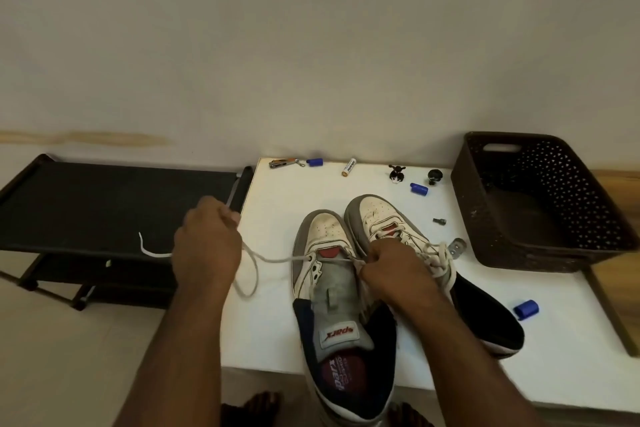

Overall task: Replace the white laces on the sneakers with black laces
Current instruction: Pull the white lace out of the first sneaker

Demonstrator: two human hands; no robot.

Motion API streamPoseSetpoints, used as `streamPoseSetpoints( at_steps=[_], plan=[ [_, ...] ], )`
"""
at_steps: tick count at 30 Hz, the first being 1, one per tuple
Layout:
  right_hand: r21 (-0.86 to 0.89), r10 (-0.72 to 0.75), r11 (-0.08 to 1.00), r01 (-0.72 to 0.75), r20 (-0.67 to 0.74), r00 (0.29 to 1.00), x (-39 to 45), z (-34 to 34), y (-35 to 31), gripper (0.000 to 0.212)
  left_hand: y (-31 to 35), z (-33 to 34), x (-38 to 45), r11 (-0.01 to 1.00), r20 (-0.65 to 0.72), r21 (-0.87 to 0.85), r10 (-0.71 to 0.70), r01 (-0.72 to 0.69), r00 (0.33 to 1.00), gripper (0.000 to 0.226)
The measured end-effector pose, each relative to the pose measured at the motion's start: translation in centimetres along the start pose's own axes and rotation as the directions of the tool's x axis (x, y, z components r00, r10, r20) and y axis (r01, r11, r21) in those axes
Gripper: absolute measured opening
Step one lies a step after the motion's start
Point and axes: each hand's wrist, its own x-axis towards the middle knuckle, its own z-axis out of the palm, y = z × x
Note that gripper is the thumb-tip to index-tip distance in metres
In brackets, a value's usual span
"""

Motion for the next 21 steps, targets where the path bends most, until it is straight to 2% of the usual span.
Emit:
streamPoseSetpoints(
  at_steps=[1,3,5,9,13,15,16,17,18,19,20,21],
  plan=[
    [0.009,-0.003,1.000,0.003,0.000,1.000,0.0,0.2,-0.2,0.023,0.4,0.8,-0.3,1.000,0.143,0.015,-0.002,0.000,0.990,0.026],
    [0.022,-0.004,1.000,0.004,-0.006,1.000,0.0,0.3,-0.4,0.026,1.4,2.4,-1.1,0.999,0.388,0.038,-0.007,-0.008,0.922,0.042],
    [0.036,0.006,0.999,-0.005,-0.009,1.000,0.0,0.3,-0.3,0.026,2.3,3.7,-2.0,0.998,0.474,0.050,0.016,-0.045,0.881,0.036],
    [0.038,0.010,0.999,-0.010,0.000,1.000,0.3,0.5,-0.4,0.021,3.0,5.2,-2.8,0.982,0.515,0.157,0.008,-0.104,0.857,0.034],
    [0.033,0.006,0.999,-0.006,0.001,1.000,0.5,0.6,-0.3,0.022,2.9,5.7,-2.4,0.986,0.537,0.120,0.036,-0.119,0.843,0.025],
    [0.036,0.011,0.999,-0.010,-0.017,1.000,0.5,0.6,-0.1,0.023,2.9,5.4,-2.3,0.998,0.513,-0.004,0.050,-0.056,0.857,0.020],
    [0.029,0.015,0.999,-0.014,-0.034,0.999,0.5,0.5,0.1,0.022,3.2,5.0,-2.2,0.987,0.464,-0.150,0.019,0.057,0.886,0.020],
    [0.017,0.017,1.000,-0.016,-0.054,0.998,0.5,0.4,0.2,0.022,3.5,4.4,-2.0,0.919,0.378,-0.347,-0.045,0.186,0.925,0.019],
    [0.004,0.016,1.000,-0.015,-0.070,0.997,0.4,0.4,0.2,0.022,3.6,3.6,-1.6,0.781,0.257,-0.559,-0.157,0.279,0.954,0.018],
    [-0.001,0.014,1.000,-0.014,-0.078,0.997,0.4,0.3,0.3,0.022,3.6,2.7,-1.1,0.607,0.129,-0.737,-0.306,0.298,0.943,0.016],
    [-0.004,0.013,1.000,-0.014,-0.081,0.997,0.4,0.3,0.2,0.019,3.4,1.7,-0.4,0.410,0.051,-0.874,-0.453,0.259,0.890,0.012],
    [-0.004,0.016,1.000,-0.017,-0.079,0.997,0.4,0.3,0.1,0.017,3.1,0.9,0.2,0.207,0.050,-0.958,-0.558,0.197,0.829,0.008]
  ],
)
